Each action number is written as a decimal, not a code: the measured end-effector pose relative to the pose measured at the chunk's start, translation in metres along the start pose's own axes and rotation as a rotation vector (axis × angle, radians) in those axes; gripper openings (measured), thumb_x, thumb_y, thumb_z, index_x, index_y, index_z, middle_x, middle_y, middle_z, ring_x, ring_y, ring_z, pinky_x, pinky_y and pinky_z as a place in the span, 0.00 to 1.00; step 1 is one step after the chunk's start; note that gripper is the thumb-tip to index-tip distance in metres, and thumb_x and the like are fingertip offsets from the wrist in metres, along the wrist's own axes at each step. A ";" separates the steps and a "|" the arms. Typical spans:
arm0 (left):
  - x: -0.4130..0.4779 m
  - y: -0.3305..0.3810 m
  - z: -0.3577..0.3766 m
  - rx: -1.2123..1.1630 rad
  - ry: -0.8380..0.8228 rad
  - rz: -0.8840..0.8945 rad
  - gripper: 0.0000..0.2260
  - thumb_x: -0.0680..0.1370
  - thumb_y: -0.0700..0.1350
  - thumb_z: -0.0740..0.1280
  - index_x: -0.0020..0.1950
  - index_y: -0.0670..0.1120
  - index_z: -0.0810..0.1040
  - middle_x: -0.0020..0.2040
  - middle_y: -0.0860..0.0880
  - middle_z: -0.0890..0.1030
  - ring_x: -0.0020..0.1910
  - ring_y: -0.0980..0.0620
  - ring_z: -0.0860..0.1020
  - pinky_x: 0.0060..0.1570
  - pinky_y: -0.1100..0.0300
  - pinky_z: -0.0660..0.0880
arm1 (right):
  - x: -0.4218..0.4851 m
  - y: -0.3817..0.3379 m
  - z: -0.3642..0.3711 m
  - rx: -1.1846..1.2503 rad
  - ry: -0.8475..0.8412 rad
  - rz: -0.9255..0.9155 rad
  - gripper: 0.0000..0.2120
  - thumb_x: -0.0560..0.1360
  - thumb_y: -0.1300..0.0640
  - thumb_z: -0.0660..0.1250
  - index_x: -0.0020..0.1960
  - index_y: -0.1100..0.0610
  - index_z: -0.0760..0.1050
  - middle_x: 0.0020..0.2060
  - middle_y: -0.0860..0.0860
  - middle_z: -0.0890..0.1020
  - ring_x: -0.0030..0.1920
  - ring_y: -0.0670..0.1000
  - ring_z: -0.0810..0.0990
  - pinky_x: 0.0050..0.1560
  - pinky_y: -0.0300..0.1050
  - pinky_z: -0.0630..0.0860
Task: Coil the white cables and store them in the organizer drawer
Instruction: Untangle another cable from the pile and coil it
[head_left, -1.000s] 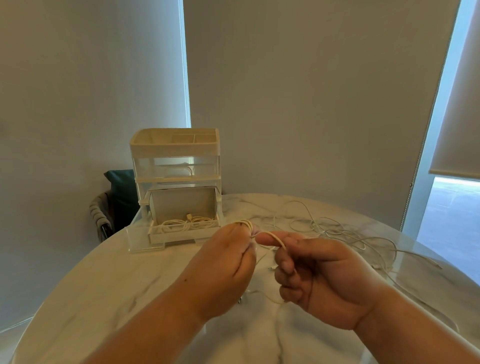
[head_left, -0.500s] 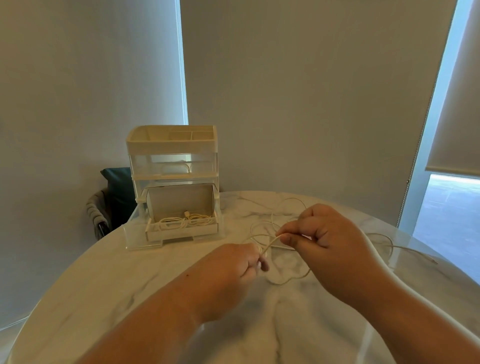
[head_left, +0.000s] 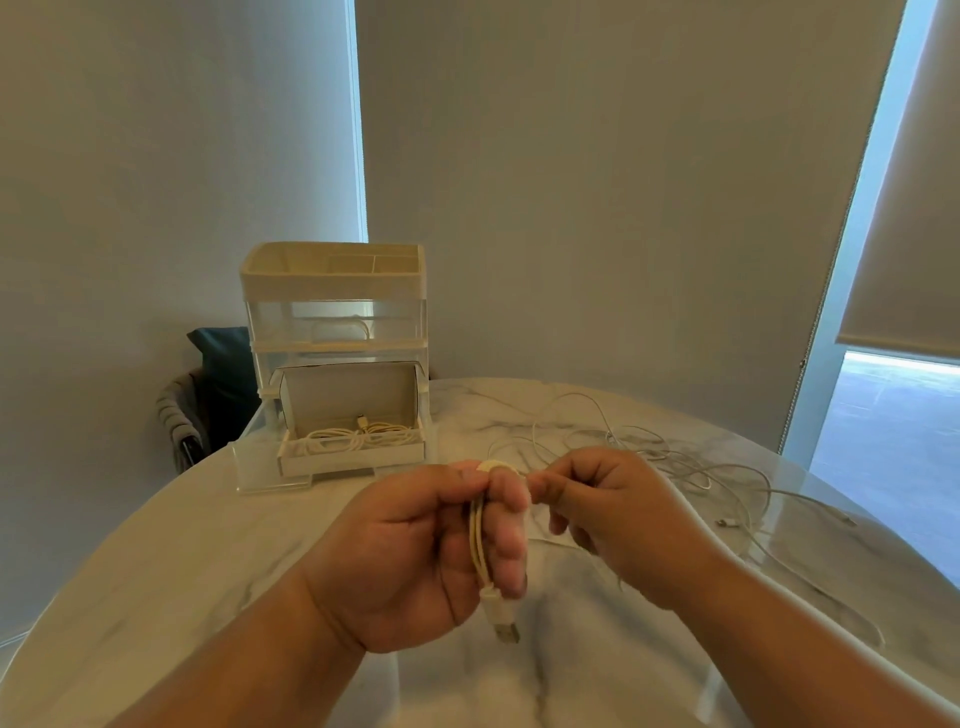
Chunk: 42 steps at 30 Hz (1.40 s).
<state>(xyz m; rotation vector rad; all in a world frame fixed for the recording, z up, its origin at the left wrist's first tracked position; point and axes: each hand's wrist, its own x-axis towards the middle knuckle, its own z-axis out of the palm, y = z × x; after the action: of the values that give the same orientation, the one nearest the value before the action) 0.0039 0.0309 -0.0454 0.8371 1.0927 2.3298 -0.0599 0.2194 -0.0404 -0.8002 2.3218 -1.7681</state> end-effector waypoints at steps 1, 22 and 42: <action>0.000 0.001 -0.002 -0.030 -0.022 0.021 0.15 0.83 0.39 0.53 0.61 0.33 0.75 0.51 0.37 0.83 0.50 0.41 0.83 0.55 0.49 0.77 | 0.000 0.001 -0.004 0.085 -0.108 0.071 0.15 0.66 0.44 0.76 0.39 0.56 0.81 0.29 0.49 0.78 0.26 0.46 0.67 0.29 0.39 0.66; -0.005 0.007 0.006 0.009 0.178 0.108 0.15 0.78 0.31 0.60 0.63 0.36 0.79 0.56 0.37 0.83 0.51 0.46 0.84 0.53 0.54 0.81 | 0.010 0.015 0.000 0.302 0.111 0.238 0.04 0.79 0.61 0.65 0.50 0.60 0.78 0.24 0.49 0.68 0.25 0.48 0.58 0.29 0.44 0.53; 0.007 0.020 0.008 -0.036 0.662 0.388 0.17 0.73 0.32 0.59 0.58 0.37 0.80 0.56 0.39 0.84 0.53 0.46 0.84 0.55 0.54 0.79 | -0.019 -0.005 0.025 -0.271 -0.450 0.110 0.11 0.79 0.57 0.69 0.55 0.42 0.84 0.37 0.49 0.85 0.36 0.42 0.81 0.50 0.34 0.78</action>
<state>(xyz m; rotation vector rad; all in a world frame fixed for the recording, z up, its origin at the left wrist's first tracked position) 0.0023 0.0276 -0.0230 0.2636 1.2045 3.0645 -0.0317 0.2061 -0.0474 -0.9678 2.2602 -1.1003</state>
